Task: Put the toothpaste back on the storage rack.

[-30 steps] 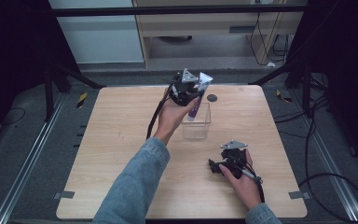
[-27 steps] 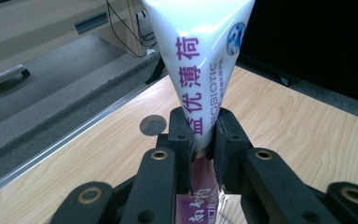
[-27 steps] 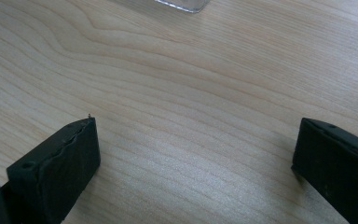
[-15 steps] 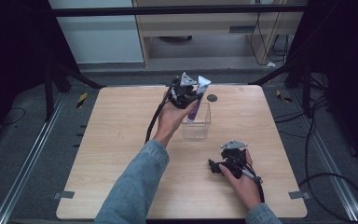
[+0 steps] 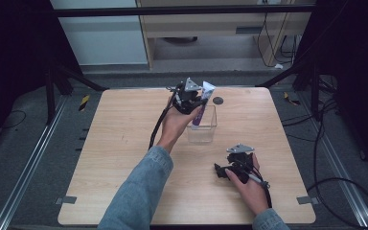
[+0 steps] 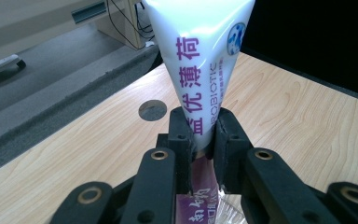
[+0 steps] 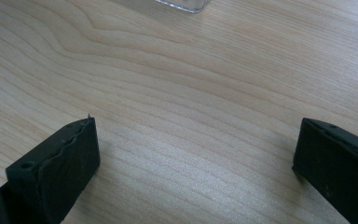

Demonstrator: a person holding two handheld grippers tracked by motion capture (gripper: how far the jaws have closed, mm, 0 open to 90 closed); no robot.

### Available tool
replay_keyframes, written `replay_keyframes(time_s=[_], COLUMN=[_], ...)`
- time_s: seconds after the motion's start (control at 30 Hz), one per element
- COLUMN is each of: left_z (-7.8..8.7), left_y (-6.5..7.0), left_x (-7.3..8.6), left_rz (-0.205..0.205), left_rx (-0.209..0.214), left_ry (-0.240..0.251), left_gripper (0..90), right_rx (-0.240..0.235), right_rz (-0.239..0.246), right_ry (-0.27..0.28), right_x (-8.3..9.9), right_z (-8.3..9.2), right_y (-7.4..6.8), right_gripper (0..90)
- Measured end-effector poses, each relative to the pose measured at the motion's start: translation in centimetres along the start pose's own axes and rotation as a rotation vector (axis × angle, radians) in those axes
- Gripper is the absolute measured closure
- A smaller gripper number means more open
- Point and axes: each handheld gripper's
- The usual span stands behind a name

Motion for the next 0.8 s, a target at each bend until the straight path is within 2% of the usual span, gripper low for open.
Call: replay_keyframes(time_s=[0.53, 0.67, 0.7, 0.8], left_z=[0.19, 0.23, 0.13, -0.11], left_y=[0.03, -0.06, 0.06, 0.28], left_x=[0.49, 0.53, 0.59, 0.73], left_rz=[-0.012, -0.004, -0.014, -0.022], left_rx=[-0.014, -0.012, -0.010, -0.008], left_ry=[-0.032, -0.042, -0.051, -0.068], left_gripper=[78.3, 78.3, 78.3, 78.2], right_rx=[-0.003, -0.006, -0.002, -0.003], right_rz=[-0.005, -0.002, 0.010, 0.003], right_ry=[-0.005, -0.009, -0.006, -0.007], right_x=[-0.06, -0.07, -0.03, -0.06], right_z=[-0.01, 0.02, -0.03, 0.00], right_y=[-0.01, 0.01, 0.06, 0.02], right_gripper=[0.4, 0.4, 0.4, 0.4])
Point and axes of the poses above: each handheld gripper's, and its own axes: z roughly backward along the jaws, x roughly out of its underside, y roughly to its right, and after that the axes turned 8 degrees about y, right-handed
